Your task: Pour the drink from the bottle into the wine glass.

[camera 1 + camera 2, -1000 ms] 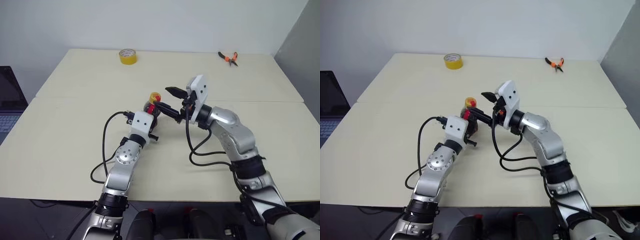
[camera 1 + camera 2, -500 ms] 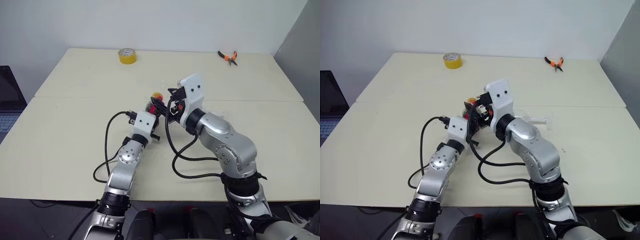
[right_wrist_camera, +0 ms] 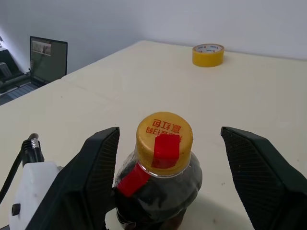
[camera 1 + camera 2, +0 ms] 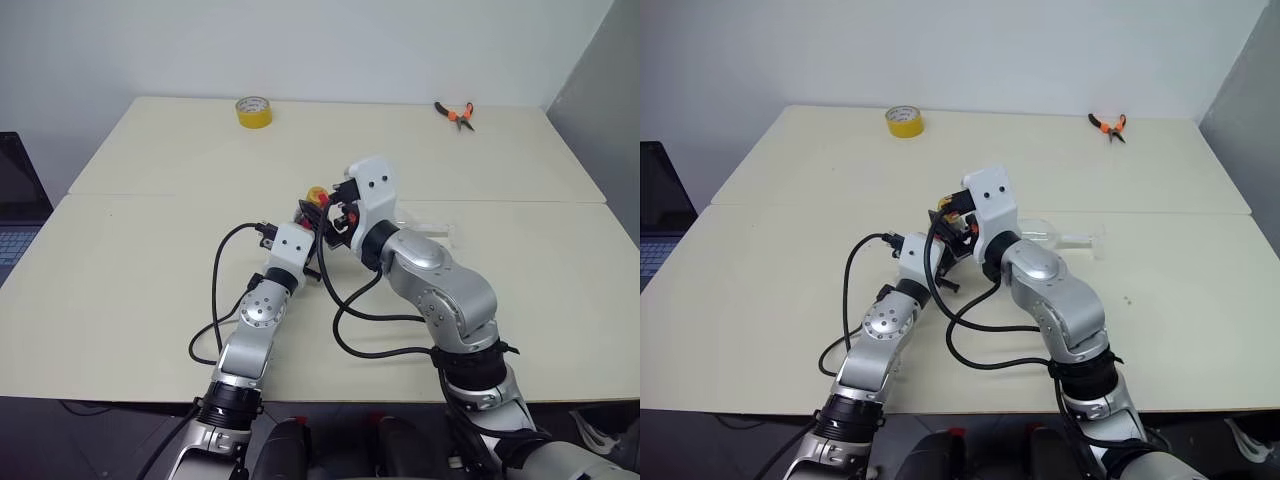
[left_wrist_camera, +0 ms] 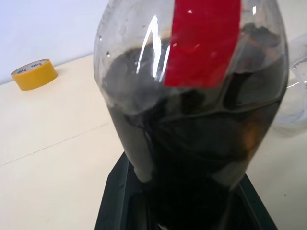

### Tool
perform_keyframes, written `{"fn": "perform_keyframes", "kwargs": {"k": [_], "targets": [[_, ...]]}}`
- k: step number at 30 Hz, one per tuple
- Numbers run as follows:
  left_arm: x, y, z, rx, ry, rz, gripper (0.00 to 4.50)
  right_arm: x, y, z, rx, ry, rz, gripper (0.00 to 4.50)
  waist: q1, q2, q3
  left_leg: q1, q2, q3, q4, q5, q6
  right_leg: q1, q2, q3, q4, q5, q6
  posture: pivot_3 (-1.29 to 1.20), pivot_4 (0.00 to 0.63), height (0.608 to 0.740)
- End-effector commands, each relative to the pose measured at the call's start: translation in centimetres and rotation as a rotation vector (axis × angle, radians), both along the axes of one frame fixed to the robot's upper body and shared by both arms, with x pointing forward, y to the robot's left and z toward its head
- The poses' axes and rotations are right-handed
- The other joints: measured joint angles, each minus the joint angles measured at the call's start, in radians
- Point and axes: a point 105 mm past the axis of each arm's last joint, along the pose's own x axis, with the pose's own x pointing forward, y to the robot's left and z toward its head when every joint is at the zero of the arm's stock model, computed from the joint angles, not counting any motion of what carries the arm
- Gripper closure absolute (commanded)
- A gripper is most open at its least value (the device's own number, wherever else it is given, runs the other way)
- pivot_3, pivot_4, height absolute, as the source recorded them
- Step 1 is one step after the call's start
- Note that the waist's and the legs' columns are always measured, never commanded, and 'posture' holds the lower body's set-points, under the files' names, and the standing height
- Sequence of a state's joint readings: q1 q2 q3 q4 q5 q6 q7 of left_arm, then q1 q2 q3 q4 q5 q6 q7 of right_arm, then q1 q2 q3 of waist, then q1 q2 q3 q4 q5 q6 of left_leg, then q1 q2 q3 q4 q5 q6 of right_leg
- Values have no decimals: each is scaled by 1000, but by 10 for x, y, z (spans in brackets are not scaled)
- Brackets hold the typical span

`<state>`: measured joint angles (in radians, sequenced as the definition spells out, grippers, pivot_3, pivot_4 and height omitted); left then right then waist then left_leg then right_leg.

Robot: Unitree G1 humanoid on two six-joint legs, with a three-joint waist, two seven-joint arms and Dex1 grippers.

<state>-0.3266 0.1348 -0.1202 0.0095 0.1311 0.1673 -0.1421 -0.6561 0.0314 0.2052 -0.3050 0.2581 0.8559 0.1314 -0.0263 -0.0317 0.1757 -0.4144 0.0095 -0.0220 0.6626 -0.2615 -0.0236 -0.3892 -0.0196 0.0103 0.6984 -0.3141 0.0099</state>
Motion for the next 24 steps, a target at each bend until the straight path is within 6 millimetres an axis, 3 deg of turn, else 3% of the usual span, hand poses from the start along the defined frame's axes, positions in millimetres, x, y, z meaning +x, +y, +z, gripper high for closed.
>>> {"fn": "perform_keyframes", "kwargs": {"k": [1, 6, 14, 19, 24], "targets": [[-1, -5, 23, -5, -94, -15, 3748, -3, 2, 20, 49, -62, 14, 1472, 0, 0, 0, 0, 0, 0, 0, 0, 0, 0, 0, 0, 0, 0, 0, 0, 150, 740], [-1, -4, 24, -5, -95, -14, 3754, -2, 0, 23, 73, -67, 5, 3187, 0, 0, 0, 0, 0, 0, 0, 0, 0, 0, 0, 0, 0, 0, 0, 0, 150, 740], [-2, -1, 24, -9, -91, -7, 3754, 5, -12, 23, 103, -89, 24, 3258, 0, 0, 0, 0, 0, 0, 0, 0, 0, 0, 0, 0, 0, 0, 0, 0, 150, 740], [-5, 4, 28, -29, -87, 6, 3754, 18, -28, 24, 18, -222, 190, 3258, 0, 0, 0, 0, -1, 0, 0, 0, 0, 0, 0, 0, 0, 0, 0, 0, 150, 740], [-10, 4, 30, -40, -82, 6, 3755, 36, -37, 28, -26, -243, 347, 3258, -2, 0, 0, 0, 0, 0, 0, 0, 1, 0, 0, 0, 0, 0, 0, 0, 150, 740]]}}
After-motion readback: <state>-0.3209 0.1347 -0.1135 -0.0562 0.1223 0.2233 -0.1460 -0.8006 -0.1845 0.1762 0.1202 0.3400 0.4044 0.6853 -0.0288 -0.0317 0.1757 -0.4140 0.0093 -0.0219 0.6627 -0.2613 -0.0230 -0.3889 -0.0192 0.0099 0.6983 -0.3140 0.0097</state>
